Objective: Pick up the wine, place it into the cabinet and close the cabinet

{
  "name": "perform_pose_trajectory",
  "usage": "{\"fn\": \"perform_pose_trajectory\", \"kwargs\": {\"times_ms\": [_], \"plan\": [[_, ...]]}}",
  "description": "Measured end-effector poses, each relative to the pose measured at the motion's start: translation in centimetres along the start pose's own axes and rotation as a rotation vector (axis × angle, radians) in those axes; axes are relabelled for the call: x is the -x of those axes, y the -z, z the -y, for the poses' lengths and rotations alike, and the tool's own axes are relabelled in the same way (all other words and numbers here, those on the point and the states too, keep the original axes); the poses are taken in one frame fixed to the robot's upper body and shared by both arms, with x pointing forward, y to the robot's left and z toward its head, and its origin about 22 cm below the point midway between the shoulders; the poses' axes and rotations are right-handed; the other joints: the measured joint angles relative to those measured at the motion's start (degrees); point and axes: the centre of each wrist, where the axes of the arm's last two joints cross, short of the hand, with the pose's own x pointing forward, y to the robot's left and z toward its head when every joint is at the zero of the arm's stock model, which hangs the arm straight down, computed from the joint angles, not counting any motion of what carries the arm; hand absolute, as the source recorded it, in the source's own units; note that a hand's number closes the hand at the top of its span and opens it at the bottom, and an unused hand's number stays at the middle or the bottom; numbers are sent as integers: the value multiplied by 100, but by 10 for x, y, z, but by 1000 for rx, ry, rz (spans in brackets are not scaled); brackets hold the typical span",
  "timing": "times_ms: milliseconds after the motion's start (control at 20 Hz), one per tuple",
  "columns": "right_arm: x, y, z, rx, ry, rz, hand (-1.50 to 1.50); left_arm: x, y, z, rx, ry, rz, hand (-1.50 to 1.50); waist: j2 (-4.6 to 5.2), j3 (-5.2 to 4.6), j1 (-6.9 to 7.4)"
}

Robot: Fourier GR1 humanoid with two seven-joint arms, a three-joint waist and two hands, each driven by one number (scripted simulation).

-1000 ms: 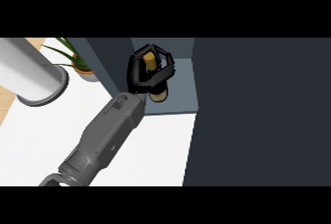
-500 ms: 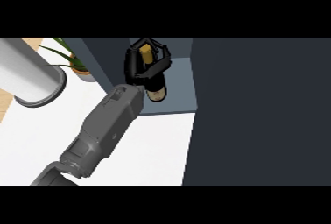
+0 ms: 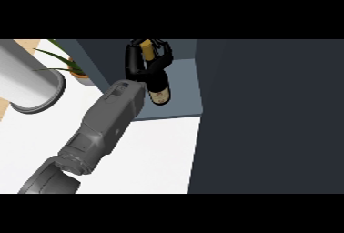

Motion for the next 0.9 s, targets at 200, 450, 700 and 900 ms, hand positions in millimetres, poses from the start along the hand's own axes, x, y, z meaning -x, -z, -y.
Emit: {"fn": "perform_pose_trajectory", "kwargs": {"times_ms": [200, 450, 700, 900], "plan": [[2, 1, -2, -12, 8, 8, -150, -2, 4, 1, -7, 31, -15, 150, 29, 1, -44], [-1, 2, -3, -23, 6, 23, -150, 2, 6, -6, -32, 89, -34, 150, 38, 4, -81], [-1, 2, -5, -30, 16, 24, -150, 6, 5, -10, -53, 46, -50, 150, 44, 7, -113], [-1, 3, -6, -34, 20, 27, -150, 7, 4, -11, -64, -69, -86, 150, 59, 5, -147]]}}
